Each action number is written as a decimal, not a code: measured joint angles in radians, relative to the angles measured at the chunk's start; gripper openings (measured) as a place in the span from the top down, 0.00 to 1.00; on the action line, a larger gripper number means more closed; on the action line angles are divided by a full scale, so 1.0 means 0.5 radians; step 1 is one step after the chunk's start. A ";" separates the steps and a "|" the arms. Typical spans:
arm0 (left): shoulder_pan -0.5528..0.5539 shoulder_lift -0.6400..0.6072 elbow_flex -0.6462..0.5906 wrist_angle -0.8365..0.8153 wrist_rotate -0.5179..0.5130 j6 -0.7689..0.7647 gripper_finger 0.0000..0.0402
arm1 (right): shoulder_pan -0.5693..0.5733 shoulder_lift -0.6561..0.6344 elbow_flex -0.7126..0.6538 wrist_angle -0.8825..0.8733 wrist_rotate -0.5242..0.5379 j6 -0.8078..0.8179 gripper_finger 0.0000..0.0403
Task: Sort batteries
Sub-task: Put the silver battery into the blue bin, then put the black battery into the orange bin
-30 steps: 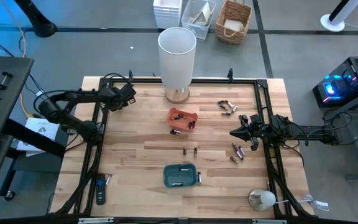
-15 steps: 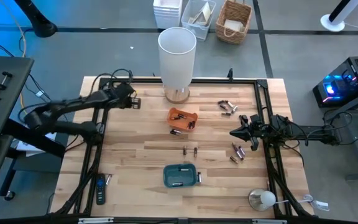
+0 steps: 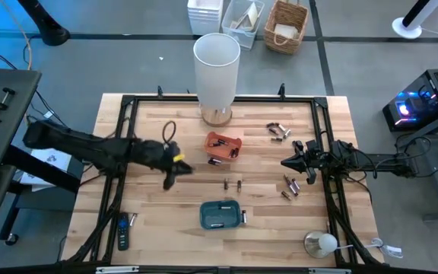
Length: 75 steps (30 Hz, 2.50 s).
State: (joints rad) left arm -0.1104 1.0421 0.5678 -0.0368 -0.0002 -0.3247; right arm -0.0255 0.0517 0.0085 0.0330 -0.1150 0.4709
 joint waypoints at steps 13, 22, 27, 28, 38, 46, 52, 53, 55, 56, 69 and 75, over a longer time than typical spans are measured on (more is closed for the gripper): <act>-0.200 1.027 0.605 0.439 0.466 0.427 0.91 | 0.000 0.001 0.000 0.000 0.000 0.000 1.00; -0.373 1.572 1.061 0.189 0.464 0.347 0.87 | 0.000 0.001 0.000 0.001 0.000 0.000 1.00; -0.456 1.710 1.270 -0.128 0.373 0.501 0.74 | 0.000 0.001 -0.001 0.000 0.000 0.000 1.00; -0.466 1.722 1.303 -0.188 0.335 0.513 0.71 | 0.000 0.001 -0.001 0.000 0.000 0.000 1.00; -0.200 1.438 1.658 -1.005 -0.342 0.521 0.53 | 0.000 0.001 0.000 0.001 0.000 0.000 1.00; 0.343 1.147 1.228 -1.059 0.027 0.897 0.54 | 0.000 0.001 -0.001 0.001 0.001 0.000 1.00; 0.375 1.194 0.804 -0.741 0.159 1.252 0.54 | 0.000 0.001 -0.001 0.000 0.000 0.000 1.00; 0.353 1.203 0.774 -0.693 0.157 1.333 0.54 | 0.000 0.001 -0.001 0.000 0.000 0.000 1.00; 0.325 1.207 0.733 -0.530 0.143 1.431 0.54 | 0.000 0.001 0.000 0.001 0.000 0.000 1.00; 0.320 1.207 0.715 -0.442 0.116 1.451 0.54 | 0.000 0.001 0.000 0.000 0.000 0.000 1.00; 0.425 1.432 0.694 -0.306 0.140 1.558 0.54 | -0.001 0.001 0.000 0.000 0.000 0.000 1.00; 0.428 1.491 0.696 -0.170 0.029 1.483 0.54 | 0.000 0.002 0.000 0.000 0.000 0.000 1.00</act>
State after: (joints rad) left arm 0.1036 1.7875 0.9157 -0.1216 0.0142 0.4169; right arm -0.0255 0.0525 0.0085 0.0330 -0.1150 0.4709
